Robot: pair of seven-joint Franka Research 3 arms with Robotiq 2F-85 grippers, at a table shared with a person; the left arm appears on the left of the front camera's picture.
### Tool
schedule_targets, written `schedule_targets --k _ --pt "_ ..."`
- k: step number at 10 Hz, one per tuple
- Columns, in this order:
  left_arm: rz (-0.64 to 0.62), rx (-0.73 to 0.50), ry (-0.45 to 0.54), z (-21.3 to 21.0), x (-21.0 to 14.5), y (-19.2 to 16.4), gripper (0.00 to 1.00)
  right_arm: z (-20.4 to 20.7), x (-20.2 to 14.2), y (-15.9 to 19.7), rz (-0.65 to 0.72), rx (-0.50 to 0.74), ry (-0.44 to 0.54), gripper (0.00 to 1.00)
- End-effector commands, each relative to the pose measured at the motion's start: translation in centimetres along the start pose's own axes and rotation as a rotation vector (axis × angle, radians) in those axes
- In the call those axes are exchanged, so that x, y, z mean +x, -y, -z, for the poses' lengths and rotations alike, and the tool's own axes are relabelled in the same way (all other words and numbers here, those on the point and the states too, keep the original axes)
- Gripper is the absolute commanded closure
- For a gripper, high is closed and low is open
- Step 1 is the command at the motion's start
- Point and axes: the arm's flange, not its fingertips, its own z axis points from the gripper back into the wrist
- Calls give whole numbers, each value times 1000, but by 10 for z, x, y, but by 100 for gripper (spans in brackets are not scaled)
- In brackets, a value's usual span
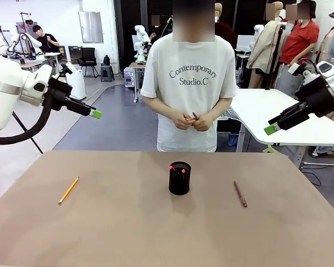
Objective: Place the pens into the pen holder.
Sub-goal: Pick up a writing instrument from the table and place it into the Pen holder.
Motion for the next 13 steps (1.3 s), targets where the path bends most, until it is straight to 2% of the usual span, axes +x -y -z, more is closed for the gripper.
schedule_targets --k 1,3,5,10,12,13 --pt "6 0 -10 0 0 0 0 0 2 0 -1 2 14 0" --pt "0 0 0 0 0 0 0 0 2 0 -1 2 14 0" --pt "-137 29 -264 -5 -1 -3 0 0 2 0 -1 2 14 0" --pt "-295 191 -662 -23 -31 -14 0 0 2 0 -1 2 14 0" --pt "-388 256 -753 -23 -42 -14 0 0 2 0 -1 2 14 0" --pt "-407 269 -756 -21 -47 -15 0 0 2 0 -1 2 14 0"
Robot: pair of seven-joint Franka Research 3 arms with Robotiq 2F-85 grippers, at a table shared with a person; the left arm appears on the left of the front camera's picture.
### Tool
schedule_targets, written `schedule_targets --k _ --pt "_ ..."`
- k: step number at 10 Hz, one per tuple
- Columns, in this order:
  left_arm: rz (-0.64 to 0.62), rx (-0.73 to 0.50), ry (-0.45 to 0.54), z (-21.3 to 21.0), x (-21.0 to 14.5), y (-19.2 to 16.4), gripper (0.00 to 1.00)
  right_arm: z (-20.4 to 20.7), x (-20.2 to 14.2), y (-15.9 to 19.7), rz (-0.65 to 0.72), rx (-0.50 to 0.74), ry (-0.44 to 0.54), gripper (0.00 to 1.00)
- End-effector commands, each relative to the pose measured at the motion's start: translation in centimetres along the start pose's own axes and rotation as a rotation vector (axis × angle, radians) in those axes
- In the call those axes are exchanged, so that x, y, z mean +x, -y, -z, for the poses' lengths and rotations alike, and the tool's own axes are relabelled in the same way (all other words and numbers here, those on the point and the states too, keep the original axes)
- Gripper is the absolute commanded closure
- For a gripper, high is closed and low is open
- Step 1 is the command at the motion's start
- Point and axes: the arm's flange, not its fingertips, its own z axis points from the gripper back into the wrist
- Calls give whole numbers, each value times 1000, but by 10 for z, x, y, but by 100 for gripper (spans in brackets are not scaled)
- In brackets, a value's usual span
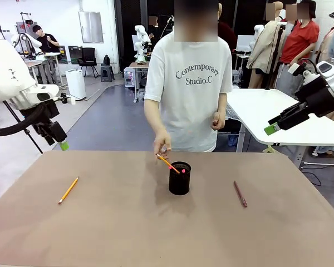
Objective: Place the pens into the pen holder.
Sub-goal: Pick up a writing instrument from the table and place it into the Pen holder.
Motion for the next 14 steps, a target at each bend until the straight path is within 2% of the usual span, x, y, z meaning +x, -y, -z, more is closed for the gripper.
schedule_targets --k 1,4,5,6,11,12,14 --pt "-47 7 -15 7 1 4 0 0 2 0 -1 2 14 0" --pt "-79 121 -18 42 -14 2 0 0 2 0 -1 2 14 0" --pt "-56 30 82 39 -10 4 0 0 2 0 -1 2 14 0" --pt "-55 51 -17 33 -9 -1 0 0 2 0 -1 2 14 0" --pt "-58 48 -4 38 -8 2 0 0 2 0 -1 2 14 0" --pt "-35 46 -73 57 -5 5 0 0 2 0 -1 2 14 0" --pt "-108 72 -111 80 -5 2 0 0 2 0 -1 2 14 0"
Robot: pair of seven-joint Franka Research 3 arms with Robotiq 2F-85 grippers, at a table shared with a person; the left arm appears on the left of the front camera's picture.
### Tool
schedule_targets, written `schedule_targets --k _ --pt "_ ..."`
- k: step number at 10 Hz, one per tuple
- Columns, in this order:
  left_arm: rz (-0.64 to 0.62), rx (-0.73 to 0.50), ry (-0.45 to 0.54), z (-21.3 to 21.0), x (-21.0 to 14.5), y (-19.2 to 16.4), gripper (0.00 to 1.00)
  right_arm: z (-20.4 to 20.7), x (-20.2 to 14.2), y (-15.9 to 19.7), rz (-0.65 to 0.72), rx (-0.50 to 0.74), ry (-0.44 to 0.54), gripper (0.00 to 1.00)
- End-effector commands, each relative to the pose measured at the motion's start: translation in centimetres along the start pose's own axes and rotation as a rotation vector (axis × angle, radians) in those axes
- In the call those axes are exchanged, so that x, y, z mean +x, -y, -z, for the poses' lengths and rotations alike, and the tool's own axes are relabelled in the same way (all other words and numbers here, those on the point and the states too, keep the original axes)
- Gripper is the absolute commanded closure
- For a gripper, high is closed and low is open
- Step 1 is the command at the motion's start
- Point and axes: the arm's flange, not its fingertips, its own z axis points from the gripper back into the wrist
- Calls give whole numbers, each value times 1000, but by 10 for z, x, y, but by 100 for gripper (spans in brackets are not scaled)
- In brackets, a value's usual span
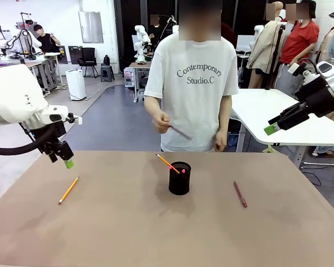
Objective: Place the pens into the pen holder.
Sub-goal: Pick up a writing instrument from the table and place it into the Pen holder.
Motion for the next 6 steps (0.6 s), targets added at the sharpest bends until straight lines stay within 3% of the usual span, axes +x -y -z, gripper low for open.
schedule_targets --k 1,6 --pt "-89 82 -60 16 2 -2 0 0 2 0 -1 2 14 0" --pt "-128 76 -91 61 6 -19 0 0 2 0 -1 2 14 0"
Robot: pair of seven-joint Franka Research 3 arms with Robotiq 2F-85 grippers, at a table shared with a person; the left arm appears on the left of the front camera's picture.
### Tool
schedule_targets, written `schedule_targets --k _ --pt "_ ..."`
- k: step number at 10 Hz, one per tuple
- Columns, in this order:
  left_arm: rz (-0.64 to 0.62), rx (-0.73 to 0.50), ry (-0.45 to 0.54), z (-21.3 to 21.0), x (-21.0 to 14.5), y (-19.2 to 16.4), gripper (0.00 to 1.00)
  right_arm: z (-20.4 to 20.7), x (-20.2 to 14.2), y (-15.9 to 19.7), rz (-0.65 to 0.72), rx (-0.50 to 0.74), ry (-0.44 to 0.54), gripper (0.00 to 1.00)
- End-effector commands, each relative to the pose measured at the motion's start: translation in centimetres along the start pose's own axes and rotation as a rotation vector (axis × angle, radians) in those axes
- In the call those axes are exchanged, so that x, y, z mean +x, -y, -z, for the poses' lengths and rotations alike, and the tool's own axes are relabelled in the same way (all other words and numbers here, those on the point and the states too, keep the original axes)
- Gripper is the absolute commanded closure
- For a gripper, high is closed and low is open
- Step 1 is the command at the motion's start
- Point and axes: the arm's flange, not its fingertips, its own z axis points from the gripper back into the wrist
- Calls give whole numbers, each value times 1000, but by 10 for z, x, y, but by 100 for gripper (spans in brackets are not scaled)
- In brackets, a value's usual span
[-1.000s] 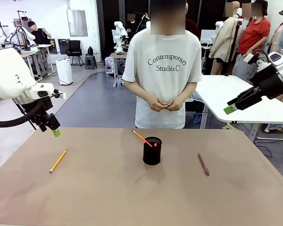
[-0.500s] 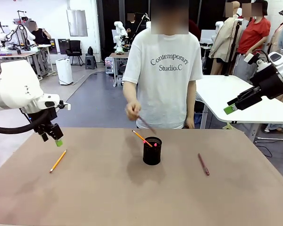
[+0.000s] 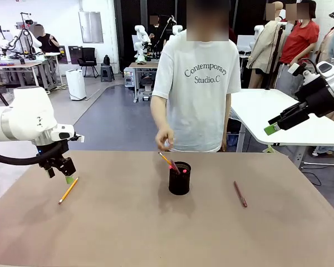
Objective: Place the pens into the pen holder.
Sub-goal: Pick up a writing instrument from the table and place it into the Pen holder.
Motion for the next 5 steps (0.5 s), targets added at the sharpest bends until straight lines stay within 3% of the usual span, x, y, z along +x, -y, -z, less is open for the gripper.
schedule_targets --k 1,5 --pt "-38 26 3 7 15 -5 0 0 2 0 -1 2 14 0" --pt "-107 49 -2 32 41 -11 0 0 2 0 -1 2 14 0"
